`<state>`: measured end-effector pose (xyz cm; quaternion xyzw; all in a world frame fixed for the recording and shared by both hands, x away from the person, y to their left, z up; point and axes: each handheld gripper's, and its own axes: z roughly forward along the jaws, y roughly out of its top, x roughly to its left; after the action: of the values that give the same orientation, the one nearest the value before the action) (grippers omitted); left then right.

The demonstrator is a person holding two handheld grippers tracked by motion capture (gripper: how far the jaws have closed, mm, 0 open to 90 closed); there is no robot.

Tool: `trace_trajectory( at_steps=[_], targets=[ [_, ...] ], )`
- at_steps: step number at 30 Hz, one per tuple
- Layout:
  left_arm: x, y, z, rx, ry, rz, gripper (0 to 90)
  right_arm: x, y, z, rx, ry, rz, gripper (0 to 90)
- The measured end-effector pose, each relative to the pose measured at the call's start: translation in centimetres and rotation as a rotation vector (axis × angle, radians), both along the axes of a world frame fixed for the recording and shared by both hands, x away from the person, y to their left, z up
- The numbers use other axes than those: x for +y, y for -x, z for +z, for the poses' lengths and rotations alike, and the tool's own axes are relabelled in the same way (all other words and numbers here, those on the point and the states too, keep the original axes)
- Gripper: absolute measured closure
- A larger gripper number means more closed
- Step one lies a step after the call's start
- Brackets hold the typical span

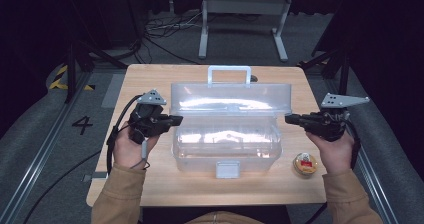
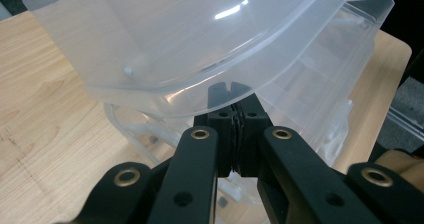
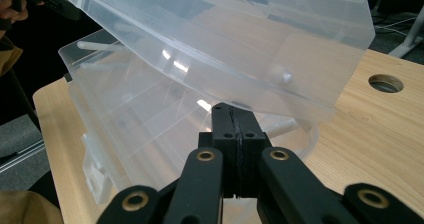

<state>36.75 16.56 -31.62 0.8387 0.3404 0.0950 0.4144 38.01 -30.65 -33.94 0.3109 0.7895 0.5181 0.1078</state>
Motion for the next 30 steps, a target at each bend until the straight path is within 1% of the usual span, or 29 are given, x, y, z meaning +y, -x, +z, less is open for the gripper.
trace_trajectory(
  at_steps=[4, 6, 7, 10, 15, 20, 23, 26, 28, 30],
  targets=[
    [0.0, 0.0, -0.1, -0.016, 0.001, 0.017, 88.8, 0.0, 0.0, -0.1, 0.000, -0.007, 0.003, 90.0],
    [0.0, 0.0, -0.2, -0.024, 0.010, 0.024, 89.1, 0.0, 0.0, -0.1, -0.001, -0.008, 0.004, 90.0],
    [0.1, 0.0, -0.2, -0.020, 0.018, 0.026, 89.2, 0.0, 0.0, -0.1, 0.000, -0.007, 0.005, 90.0],
    [0.1, 0.0, -0.2, -0.029, 0.019, 0.036, 89.4, 0.0, 0.1, -0.1, -0.001, -0.008, 0.010, 90.0],
    [0.1, 0.0, -0.2, -0.032, 0.028, 0.045, 89.5, -0.2, 0.2, -0.1, -0.005, -0.009, 0.006, 90.0],
    [0.1, 0.0, -0.3, -0.038, 0.031, 0.050, 89.6, -0.3, 0.3, -0.3, 0.005, -0.008, 0.005, 89.9],
    [0.1, 0.0, -0.3, -0.042, 0.037, 0.052, 89.6, -0.6, 0.4, -0.4, 0.007, -0.004, -0.005, 88.9],
    [0.1, 0.0, -0.3, -0.045, 0.040, 0.055, 89.6, -0.9, 0.4, -0.5, 0.008, -0.012, -0.022, 82.3],
    [0.1, -0.1, -0.3, -0.048, 0.043, 0.058, 89.6, -1.0, 0.5, -0.6, -0.003, -0.008, -0.041, 78.2],
    [0.2, -0.1, -0.2, -0.054, 0.046, 0.057, 89.6, -1.1, 0.6, -0.6, -0.021, -0.004, -0.065, 70.4]
  ],
)
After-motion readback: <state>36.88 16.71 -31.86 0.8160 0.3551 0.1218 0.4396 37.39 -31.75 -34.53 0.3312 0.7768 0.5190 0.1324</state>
